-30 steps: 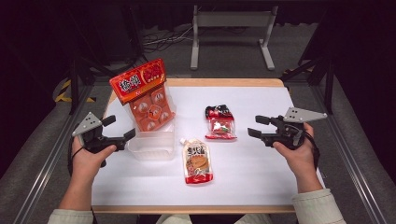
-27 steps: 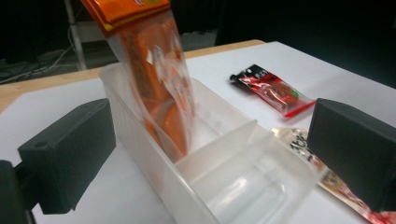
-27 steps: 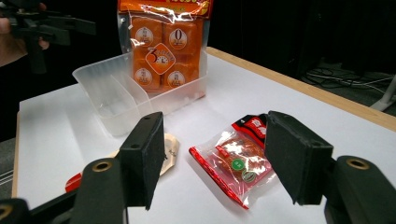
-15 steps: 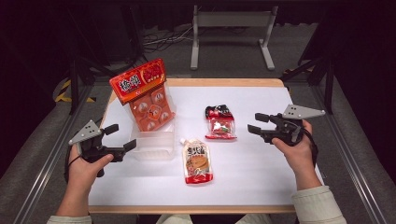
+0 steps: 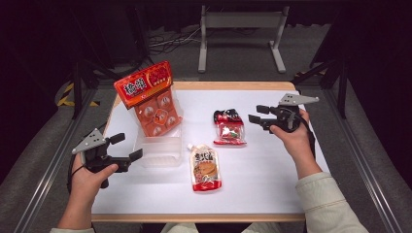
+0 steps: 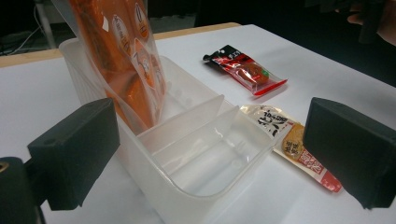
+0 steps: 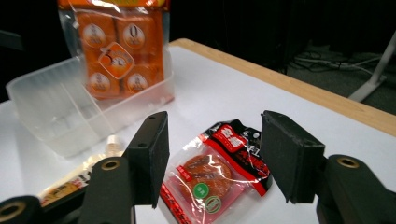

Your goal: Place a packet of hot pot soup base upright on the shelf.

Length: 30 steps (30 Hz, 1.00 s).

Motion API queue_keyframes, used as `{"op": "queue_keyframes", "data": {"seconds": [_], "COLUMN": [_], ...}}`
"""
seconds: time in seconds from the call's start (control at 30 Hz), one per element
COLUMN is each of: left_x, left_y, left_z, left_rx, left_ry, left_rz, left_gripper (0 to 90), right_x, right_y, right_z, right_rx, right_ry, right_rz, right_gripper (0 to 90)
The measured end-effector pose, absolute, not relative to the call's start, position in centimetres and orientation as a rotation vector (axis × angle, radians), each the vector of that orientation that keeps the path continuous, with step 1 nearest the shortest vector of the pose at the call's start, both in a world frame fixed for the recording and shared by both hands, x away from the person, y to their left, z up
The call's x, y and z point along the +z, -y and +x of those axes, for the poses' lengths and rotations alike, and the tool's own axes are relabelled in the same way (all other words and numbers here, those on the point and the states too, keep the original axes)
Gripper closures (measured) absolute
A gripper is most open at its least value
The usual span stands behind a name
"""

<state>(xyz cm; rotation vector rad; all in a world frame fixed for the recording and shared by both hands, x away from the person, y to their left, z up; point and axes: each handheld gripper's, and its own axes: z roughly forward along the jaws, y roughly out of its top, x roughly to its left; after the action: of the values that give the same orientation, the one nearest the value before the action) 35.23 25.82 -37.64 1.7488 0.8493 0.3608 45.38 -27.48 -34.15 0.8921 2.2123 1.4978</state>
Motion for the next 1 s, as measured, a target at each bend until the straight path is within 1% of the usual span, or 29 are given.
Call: {"op": "queue_keyframes", "data": {"seconds": [0.2,0.33,0.7,1.0], "left_x": [-37.6,-37.7,-37.8,-37.8], "left_y": [-25.8,-26.0,-25.8,-25.5], "left_z": [35.1,35.1,35.1,35.0], "left_rx": [0.388,0.382,0.380,0.378], "left_ry": [-0.834,-0.826,-0.801,-0.782], "left_rz": [1.777,1.777,1.792,1.798], "left_gripper": [4.7,5.3,5.8,6.0], "right_x": [-34.5,-34.8,-36.2,-38.4], "right_y": [26.8,26.4,26.1,26.0], "right_z": [47.6,49.0,51.4,52.9], "right_rx": [1.450,1.420,1.412,1.397], "right_ry": [-2.235,-2.269,-2.320,-2.318], "right_rz": [0.905,0.909,0.970,1.085], "right_gripper": [44.8,45.4,45.5,41.2]}}
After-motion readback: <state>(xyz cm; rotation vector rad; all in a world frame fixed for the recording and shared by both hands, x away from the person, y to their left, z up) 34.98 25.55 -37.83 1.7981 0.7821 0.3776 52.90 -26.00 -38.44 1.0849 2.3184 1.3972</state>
